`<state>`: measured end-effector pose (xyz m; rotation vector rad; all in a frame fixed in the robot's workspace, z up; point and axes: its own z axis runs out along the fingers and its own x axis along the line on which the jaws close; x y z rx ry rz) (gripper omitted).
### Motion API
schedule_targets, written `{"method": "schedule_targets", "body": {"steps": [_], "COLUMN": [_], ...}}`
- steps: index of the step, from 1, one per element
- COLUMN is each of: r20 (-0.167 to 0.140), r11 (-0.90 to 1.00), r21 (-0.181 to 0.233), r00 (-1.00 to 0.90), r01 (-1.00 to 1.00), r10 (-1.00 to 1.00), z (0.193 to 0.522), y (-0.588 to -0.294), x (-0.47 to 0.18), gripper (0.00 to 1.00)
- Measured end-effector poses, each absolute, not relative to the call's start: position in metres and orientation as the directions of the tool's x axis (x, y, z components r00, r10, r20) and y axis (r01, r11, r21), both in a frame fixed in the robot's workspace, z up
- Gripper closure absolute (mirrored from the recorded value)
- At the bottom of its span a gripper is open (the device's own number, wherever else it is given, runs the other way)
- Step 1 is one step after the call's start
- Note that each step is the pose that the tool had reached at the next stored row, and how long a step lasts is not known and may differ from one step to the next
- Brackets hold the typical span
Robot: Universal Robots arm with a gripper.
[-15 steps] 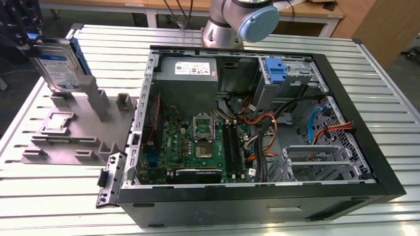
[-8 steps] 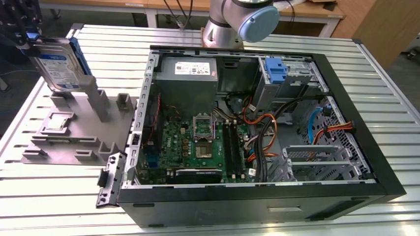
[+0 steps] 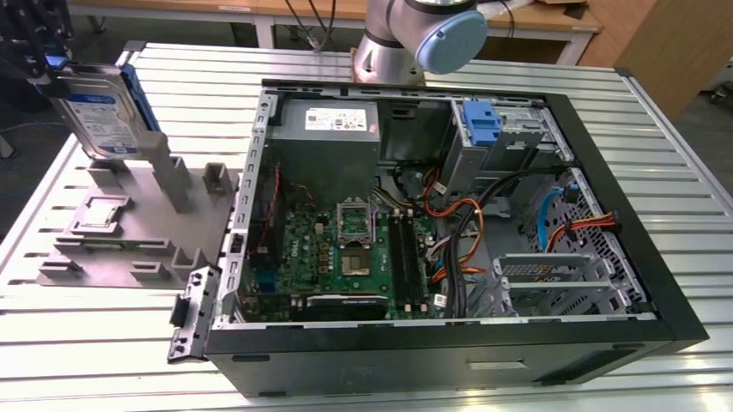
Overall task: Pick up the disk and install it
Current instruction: 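Pick up the disk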
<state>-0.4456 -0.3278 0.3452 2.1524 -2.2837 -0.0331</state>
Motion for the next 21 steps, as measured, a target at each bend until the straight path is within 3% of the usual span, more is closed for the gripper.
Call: {"method": "schedule_targets", "body": {"steps": [21], "r20": [-0.012], "r11": [0.059], "r21": [0.018], "r00": [-0.059], "r01": [-0.998], "r10": [-0.998], "z": [0.361], "y": [-0.328], "x": [-0.446], "gripper": [0.64]}}
